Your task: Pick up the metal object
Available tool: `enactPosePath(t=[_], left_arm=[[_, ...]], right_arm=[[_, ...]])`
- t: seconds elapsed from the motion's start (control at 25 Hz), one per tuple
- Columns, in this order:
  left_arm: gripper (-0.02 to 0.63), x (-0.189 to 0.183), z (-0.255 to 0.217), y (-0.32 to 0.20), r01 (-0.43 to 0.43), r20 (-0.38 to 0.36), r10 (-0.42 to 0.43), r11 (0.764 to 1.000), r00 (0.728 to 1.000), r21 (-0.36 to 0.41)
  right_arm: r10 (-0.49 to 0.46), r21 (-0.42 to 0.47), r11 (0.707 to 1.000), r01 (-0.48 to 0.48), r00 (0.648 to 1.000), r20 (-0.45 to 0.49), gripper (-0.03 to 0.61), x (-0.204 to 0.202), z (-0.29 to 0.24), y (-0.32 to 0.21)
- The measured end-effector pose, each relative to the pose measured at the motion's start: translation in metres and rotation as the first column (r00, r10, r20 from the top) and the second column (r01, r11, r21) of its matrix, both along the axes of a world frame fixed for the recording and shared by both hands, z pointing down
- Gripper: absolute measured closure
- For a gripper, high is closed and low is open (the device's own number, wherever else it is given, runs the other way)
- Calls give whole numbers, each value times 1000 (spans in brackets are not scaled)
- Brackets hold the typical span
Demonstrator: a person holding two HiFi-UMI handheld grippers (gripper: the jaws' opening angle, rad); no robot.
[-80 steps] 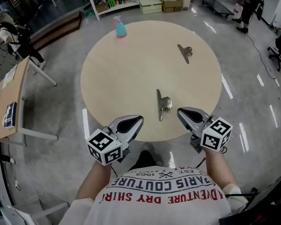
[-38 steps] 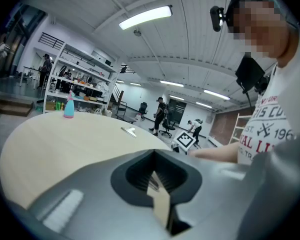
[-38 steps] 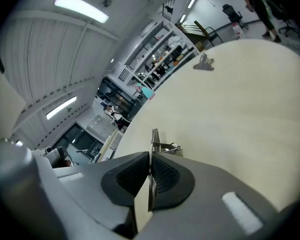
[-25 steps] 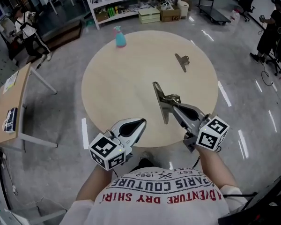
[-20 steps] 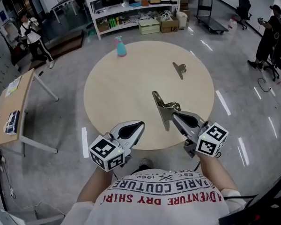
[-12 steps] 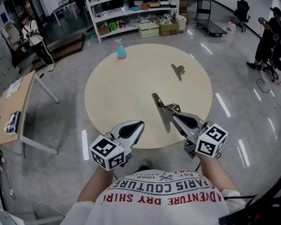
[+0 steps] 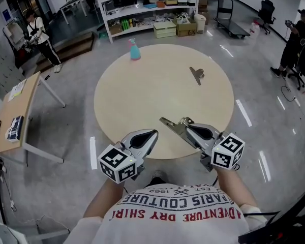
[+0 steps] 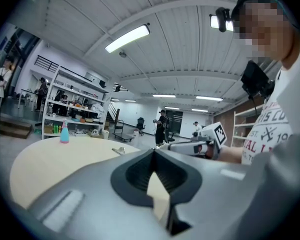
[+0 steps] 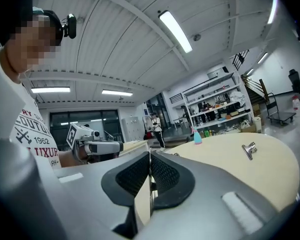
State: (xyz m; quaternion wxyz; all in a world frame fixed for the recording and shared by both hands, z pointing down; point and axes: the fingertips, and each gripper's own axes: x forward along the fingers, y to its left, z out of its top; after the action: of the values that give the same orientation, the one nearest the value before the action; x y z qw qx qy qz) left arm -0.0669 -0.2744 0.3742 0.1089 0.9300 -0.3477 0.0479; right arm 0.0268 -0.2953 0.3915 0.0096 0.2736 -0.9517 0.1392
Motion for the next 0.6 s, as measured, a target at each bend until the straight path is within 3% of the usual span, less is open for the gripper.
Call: enactPosePath(t=[0.6], left_arm=[[612,-20,3,-21,7,-4,-8,1000,1000,-9]], right_arm=[[0,9,1000,0,1000,-8,565,-17,-2,-20]])
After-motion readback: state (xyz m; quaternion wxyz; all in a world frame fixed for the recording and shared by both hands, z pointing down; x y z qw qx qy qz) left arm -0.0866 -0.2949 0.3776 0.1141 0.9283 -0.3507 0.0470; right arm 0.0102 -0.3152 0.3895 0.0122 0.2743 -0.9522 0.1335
